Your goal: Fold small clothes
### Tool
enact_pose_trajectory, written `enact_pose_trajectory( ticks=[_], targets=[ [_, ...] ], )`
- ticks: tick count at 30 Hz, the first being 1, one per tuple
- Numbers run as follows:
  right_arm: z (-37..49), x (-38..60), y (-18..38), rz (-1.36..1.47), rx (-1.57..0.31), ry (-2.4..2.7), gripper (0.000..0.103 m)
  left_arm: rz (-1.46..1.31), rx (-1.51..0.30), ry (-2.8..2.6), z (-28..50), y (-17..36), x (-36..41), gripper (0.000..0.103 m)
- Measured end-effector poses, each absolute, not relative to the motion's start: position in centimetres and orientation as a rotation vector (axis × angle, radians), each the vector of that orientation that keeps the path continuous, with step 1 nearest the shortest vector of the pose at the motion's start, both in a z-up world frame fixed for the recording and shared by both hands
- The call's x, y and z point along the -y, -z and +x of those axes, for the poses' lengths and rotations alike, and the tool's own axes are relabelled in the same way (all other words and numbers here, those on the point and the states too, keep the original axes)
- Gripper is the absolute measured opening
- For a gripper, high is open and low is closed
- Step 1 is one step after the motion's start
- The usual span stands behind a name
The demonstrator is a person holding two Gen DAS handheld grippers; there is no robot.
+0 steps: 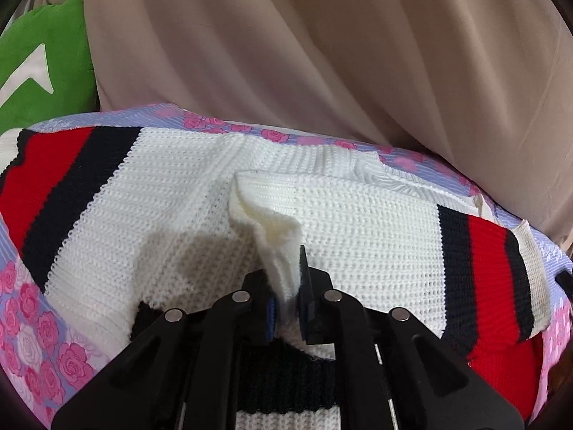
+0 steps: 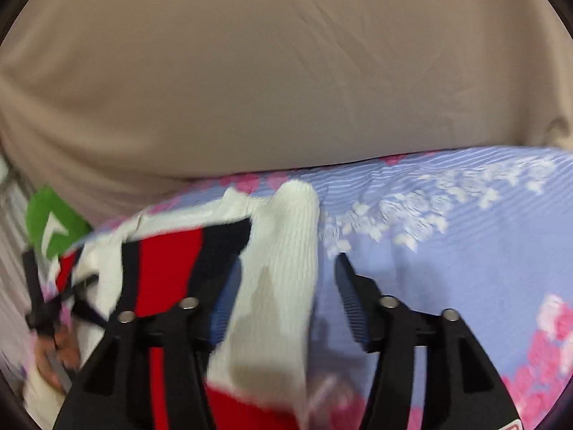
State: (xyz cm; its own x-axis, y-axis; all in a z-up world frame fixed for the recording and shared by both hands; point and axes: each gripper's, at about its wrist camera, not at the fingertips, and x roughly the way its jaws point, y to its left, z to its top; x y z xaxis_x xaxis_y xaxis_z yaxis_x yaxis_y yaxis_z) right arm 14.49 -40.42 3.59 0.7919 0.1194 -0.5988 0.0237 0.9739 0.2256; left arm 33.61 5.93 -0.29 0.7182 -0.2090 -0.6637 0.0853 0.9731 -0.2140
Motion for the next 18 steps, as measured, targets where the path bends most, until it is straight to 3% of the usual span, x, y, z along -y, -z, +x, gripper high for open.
enact_pose_trajectory(
  ticks=[3, 5, 6, 8, 9, 13, 18],
  targets=[
    [12.1, 37.9, -2.0, 0.07, -0.714, -0.069, 0.072, -0.215, -0.754, 0.172, 33.5, 0.1, -6.6, 0.009],
    [12.6, 36.6, -0.3, 0.01, -0.757, -0.056, 0.072, -0.22, -0.757, 0.167, 33.3, 0.2, -6.6, 0.009],
    [12.7, 36.1, 0.5, 0.01, -0.777, -0.05, 0.067, -0.217, -0.759, 0.163, 33.6, 0.4, -6.0, 0.009],
    [13.8, 36.6, 1.1, 0.029, -0.812, 0.002, 0.023, -0.198, -0.759, 0.158, 33.4, 0.5, -5.9, 0.012],
    [14.1, 36.9, 1.0, 0.069, -0.799, 0.029, 0.015, -0.193, -0.762, 0.157, 33.2, 0.6, -6.0, 0.012],
    [12.7, 42.0, 1.3, 0.281, -0.773, 0.071, 0.015, -0.208, -0.773, 0.18, 33.1, 0.8, -6.4, 0.012],
    [11.8, 40.8, 0.2, 0.212, -0.805, 0.078, 0.021, -0.164, -0.768, 0.167, 33.0, 0.8, -5.6, 0.013]
  ],
)
